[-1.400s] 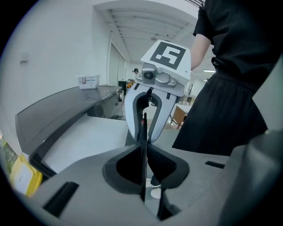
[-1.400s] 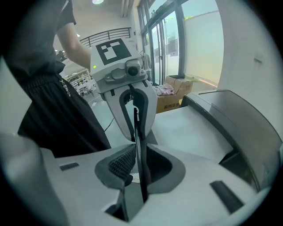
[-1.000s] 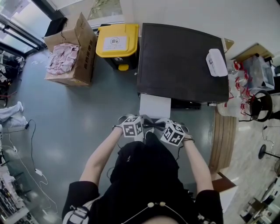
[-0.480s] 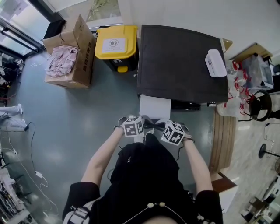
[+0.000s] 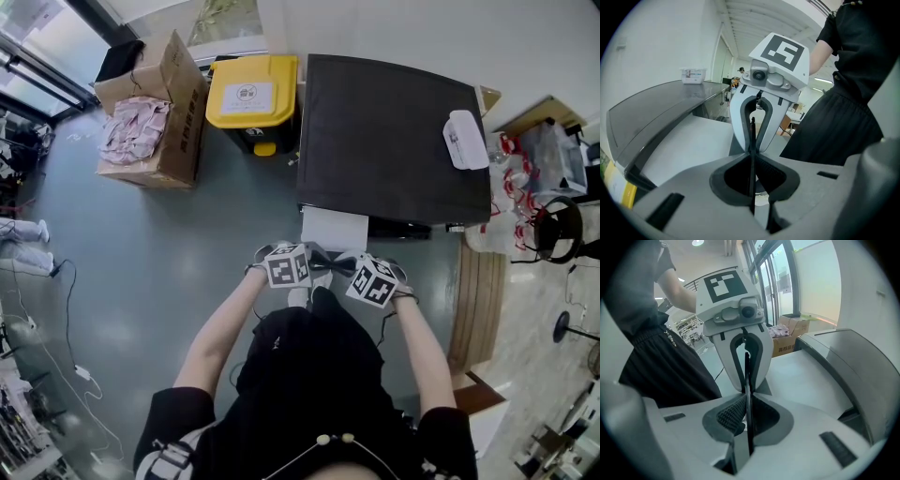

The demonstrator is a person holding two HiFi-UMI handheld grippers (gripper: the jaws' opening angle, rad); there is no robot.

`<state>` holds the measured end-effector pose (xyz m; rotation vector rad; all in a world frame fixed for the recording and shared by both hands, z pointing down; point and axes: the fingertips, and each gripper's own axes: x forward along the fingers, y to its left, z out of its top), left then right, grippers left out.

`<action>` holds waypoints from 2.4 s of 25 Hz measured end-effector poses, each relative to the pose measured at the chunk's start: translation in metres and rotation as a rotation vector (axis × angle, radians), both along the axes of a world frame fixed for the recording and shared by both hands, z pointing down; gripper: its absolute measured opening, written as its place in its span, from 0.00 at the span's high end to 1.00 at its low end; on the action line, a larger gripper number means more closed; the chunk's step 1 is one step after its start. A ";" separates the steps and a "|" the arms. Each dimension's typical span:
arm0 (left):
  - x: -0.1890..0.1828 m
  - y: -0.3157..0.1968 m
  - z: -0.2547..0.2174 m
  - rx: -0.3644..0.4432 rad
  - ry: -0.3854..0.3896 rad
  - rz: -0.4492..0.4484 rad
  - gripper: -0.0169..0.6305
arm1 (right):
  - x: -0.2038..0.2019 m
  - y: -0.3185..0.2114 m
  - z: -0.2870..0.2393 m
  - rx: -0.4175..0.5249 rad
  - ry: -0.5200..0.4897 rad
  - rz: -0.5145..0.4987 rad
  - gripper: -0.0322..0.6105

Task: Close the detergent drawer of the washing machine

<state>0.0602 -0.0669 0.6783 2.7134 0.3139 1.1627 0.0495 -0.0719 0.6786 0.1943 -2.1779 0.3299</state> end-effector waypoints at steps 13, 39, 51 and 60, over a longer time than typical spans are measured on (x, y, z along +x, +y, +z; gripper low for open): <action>0.010 -0.044 -0.008 0.047 0.028 -0.044 0.92 | 0.007 -0.043 -0.007 0.061 0.035 0.002 0.88; 0.009 -0.115 -0.030 0.648 -0.093 -0.055 0.54 | 0.010 -0.095 -0.011 0.156 0.068 0.060 0.83; 0.012 -0.125 -0.015 0.522 -0.191 -0.060 0.43 | 0.032 -0.109 -0.038 0.372 0.211 0.022 0.54; 0.013 -0.130 -0.015 0.545 -0.206 -0.094 0.43 | 0.046 -0.121 -0.012 0.410 0.377 -0.004 0.40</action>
